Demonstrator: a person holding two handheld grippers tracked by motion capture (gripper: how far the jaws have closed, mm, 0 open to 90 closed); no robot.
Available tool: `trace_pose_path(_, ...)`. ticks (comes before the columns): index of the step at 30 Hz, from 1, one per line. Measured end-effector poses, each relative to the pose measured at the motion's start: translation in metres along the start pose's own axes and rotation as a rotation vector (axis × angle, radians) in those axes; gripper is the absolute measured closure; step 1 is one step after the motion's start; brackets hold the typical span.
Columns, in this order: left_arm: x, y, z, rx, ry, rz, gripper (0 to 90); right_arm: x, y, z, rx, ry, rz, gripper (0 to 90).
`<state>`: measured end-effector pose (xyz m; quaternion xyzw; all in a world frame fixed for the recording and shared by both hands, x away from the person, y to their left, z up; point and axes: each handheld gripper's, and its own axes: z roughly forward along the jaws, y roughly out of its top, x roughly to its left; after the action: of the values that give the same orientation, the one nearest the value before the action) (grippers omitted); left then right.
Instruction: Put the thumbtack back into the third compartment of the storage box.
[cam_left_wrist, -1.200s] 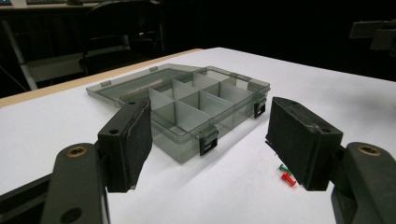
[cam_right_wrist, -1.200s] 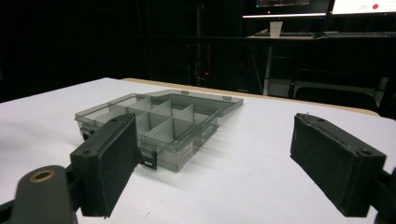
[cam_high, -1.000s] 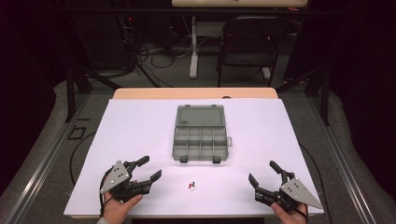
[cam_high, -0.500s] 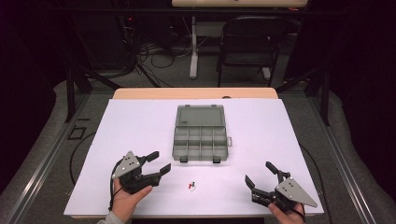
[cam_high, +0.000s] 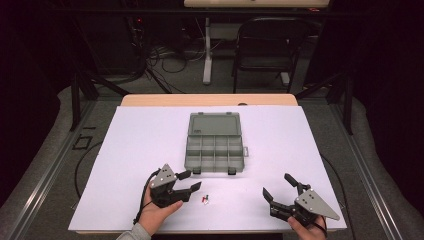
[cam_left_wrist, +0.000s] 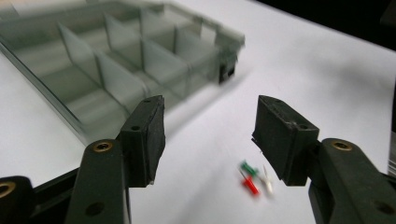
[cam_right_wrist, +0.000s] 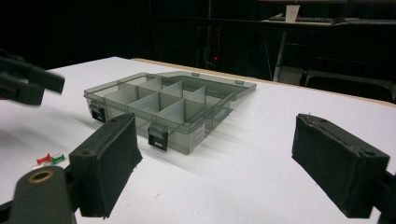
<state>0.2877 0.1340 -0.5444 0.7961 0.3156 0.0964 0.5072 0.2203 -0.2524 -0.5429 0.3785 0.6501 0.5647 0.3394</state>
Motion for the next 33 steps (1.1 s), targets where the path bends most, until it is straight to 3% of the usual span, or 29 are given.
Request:
trace_pose_path(3, -0.004, -0.008, 0.008, 0.08, -0.044, -0.024, 47.7, 0.001, 0.0, 0.001, 0.009, 0.011, -0.002, 14.1)
trace_pose_path(7, -0.009, -0.01, 0.011, 0.13, -0.049, -0.028, 52.3, 0.001, -0.001, 0.002, 0.014, 0.015, -0.004, 14.1)
trace_pose_path(8, -0.009, -0.01, 0.012, 0.136, -0.047, -0.031, 57.9, 0.0, -0.001, 0.002, 0.015, 0.013, 0.002, 14.2)
trace_pose_path(11, -0.012, -0.011, 0.013, 0.156, -0.042, -0.046, 62.6, -0.001, -0.001, 0.001, 0.019, 0.015, 0.004, 14.2)
trace_pose_path(19, -0.018, -0.012, 0.02, 0.206, -0.035, -0.079, 69.5, 0.0, -0.002, 0.002, 0.022, 0.022, 0.011, 14.2)
trace_pose_path(24, -0.021, -0.012, 0.024, 0.229, -0.024, -0.064, 72.8, -0.001, -0.002, 0.002, 0.026, 0.025, 0.014, 14.2)
trace_pose_path(33, -0.022, -0.014, 0.026, 0.254, -0.01, -0.074, 80.9, -0.002, -0.002, 0.002, 0.033, 0.025, 0.012, 14.3)
